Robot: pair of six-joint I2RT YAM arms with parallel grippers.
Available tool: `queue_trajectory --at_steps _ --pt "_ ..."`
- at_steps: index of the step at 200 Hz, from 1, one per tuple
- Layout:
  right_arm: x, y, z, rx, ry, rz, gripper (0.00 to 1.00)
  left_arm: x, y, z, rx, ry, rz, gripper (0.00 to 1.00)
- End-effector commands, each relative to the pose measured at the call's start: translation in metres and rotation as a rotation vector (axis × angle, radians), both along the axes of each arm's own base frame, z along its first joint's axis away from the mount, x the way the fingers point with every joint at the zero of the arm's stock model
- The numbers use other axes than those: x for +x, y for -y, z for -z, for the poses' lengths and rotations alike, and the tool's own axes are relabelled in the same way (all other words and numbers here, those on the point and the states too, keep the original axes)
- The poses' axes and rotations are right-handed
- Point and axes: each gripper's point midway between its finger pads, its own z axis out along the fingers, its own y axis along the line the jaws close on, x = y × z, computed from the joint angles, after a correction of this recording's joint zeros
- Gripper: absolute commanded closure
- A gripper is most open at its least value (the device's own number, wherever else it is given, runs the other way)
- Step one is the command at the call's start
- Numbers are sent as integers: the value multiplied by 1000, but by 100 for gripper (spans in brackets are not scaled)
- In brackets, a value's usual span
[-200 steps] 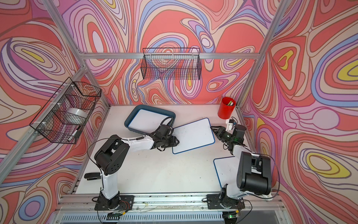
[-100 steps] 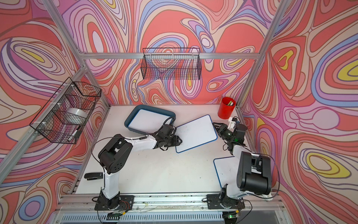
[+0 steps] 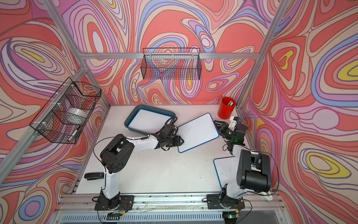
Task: Put the whiteboard into the storage box
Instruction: Pick up the whiteboard at the center of the board.
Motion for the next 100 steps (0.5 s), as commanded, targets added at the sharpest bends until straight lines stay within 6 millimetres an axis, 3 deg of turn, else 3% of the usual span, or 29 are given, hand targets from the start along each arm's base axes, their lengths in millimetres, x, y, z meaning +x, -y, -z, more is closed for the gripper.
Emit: queue_trajectory --at_steps 1,100 --pt "-23 -40 28 109 -150 -133 61 -53 50 30 -88 -139 184 42" --pt "-26 -28 35 105 -190 -31 60 -51 55 28 -97 -132 182 42"
